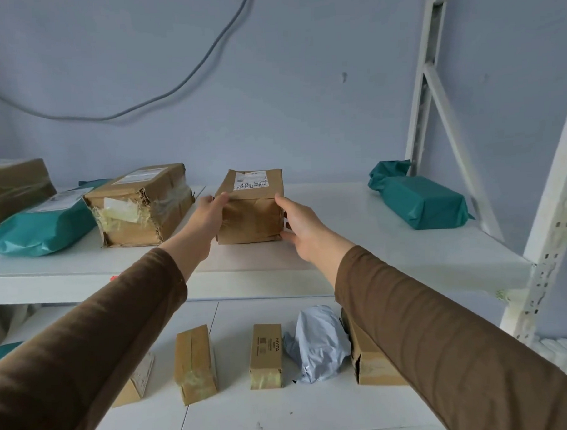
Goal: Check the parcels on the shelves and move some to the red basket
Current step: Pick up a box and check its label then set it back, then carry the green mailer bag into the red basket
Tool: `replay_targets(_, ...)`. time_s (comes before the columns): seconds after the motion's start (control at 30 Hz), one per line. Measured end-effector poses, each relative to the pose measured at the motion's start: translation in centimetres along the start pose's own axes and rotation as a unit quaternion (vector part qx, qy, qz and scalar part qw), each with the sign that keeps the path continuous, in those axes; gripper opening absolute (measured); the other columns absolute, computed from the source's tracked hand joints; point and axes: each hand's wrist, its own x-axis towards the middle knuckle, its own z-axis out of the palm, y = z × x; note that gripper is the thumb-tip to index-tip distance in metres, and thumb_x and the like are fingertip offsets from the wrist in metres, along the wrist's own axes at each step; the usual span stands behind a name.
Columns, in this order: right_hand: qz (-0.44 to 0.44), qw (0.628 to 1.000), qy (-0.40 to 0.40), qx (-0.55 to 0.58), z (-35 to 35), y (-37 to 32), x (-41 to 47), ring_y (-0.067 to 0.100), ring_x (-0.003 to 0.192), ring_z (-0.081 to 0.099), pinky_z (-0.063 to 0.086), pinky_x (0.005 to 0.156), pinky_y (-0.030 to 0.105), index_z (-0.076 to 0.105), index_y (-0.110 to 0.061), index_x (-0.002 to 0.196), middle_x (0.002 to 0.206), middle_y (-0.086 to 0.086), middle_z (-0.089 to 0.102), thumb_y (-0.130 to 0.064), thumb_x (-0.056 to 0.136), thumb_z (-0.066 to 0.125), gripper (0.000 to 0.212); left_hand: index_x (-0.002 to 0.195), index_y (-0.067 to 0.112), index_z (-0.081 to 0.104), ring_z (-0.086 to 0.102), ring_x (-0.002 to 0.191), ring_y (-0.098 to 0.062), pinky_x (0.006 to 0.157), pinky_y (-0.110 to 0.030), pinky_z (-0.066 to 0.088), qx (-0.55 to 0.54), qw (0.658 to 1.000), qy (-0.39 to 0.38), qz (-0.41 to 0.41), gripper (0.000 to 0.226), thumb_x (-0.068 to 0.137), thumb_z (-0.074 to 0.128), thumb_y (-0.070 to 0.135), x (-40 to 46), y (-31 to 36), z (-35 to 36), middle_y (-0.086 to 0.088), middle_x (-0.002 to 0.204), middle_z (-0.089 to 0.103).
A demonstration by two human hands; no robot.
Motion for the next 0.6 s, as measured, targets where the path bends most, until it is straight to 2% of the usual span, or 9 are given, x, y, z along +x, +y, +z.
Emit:
replay_targets(0.07,-0.027,0.998,0.015,-0.050,-0.8,-0.3,-0.5,0.025,0.124,0.052,0.038,0.118,0.044,0.056,-0.010,0.139,0.135,0.002,0.058,-0.042,0.105,0.051,0.047,0.159,0.023,0.033,0.031,0.148,-0.031,0.117,-0.047,0.030,0.087,0.990,0.065,0.086,0.064,0.102,0.050,0.046,0.2,0.4,0.1,-0.010,0.161,0.032)
replay_targets(0.13,-0.075,0.992,0.058,-0.088,-2.1,-0.5,-0.6,0.030,0.138,0.047,0.039,0.115,0.040,0.050,-0.005,0.145,0.151,0.010,0.051,-0.038,0.104,0.053,0.052,0.158,0.023,0.034,0.024,0.150,-0.029,0.121,-0.050,0.025,0.132,0.968,0.093,0.190,0.062,0.101,0.053,0.040,-0.3,1.3,0.9,-0.008,0.162,0.030)
replay_targets(0.23,-0.169,0.970,0.120,-0.123,-4.7,-0.9,-0.7,0.020,0.137,0.047,0.037,0.099,0.028,0.055,-0.021,0.142,0.148,0.000,0.052,-0.031,0.100,0.058,0.043,0.154,0.020,0.038,0.029,0.145,-0.026,0.118,-0.039,0.028,0.180,0.922,0.072,0.334,0.057,0.101,0.057,0.034,-1.6,3.2,3.8,-0.005,0.157,0.035)
replay_targets(0.3,-0.232,0.945,0.161,-0.163,-6.9,-1.3,-0.9,0.018,0.135,0.047,0.038,0.100,0.028,0.059,-0.023,0.134,0.142,-0.003,0.054,-0.025,0.098,0.057,0.036,0.153,0.020,0.039,0.031,0.144,-0.024,0.112,-0.032,0.028,0.192,0.905,0.030,0.378,0.056,0.102,0.057,0.034,-2.6,4.1,6.4,-0.004,0.156,0.037)
replay_targets(0.37,-0.269,0.924,0.192,-0.191,-9.5,-1.7,-1.4,0.015,0.133,0.047,0.038,0.103,0.028,0.060,-0.023,0.131,0.140,-0.004,0.055,-0.021,0.098,0.057,0.033,0.155,0.021,0.036,0.030,0.147,-0.020,0.113,-0.032,0.028,0.183,0.904,-0.031,0.385,0.056,0.104,0.054,0.035,-3.5,4.6,9.3,-0.003,0.158,0.036)
replay_targets(0.43,-0.277,0.914,0.219,-0.201,-12.2,-2.0,-2.2,0.013,0.131,0.048,0.038,0.104,0.027,0.060,-0.023,0.132,0.139,-0.006,0.056,-0.020,0.099,0.057,0.034,0.157,0.022,0.035,0.030,0.150,-0.019,0.117,-0.032,0.026,0.150,0.917,-0.088,0.359,0.056,0.106,0.052,0.035,-4.4,4.9,12.3,-0.002,0.160,0.035)
replay_targets(0.53,-0.264,0.909,0.254,-0.198,-16.4,-2.5,-3.0,0.009,0.125,0.050,0.038,0.101,0.025,0.059,-0.022,0.135,0.136,-0.007,0.057,-0.024,0.100,0.058,0.035,0.159,0.024,0.034,0.029,0.152,-0.017,0.111,-0.027,0.027,0.064,0.948,-0.175,0.260,0.056,0.107,0.051,0.037,-5.6,5.5,16.9,-0.001,0.164,0.033)
replay_targets(0.6,-0.244,0.906,0.284,-0.197,-19.2,-2.5,-3.2,0.011,0.126,0.051,0.040,0.105,0.028,0.059,-0.022,0.136,0.135,-0.008,0.055,-0.031,0.099,0.060,0.038,0.161,0.025,0.031,0.031,0.152,-0.019,0.106,-0.026,0.028,0.016,0.953,-0.232,0.193,0.057,0.108,0.048,0.038,-6.2,5.7,19.8,-0.001,0.166,0.033)
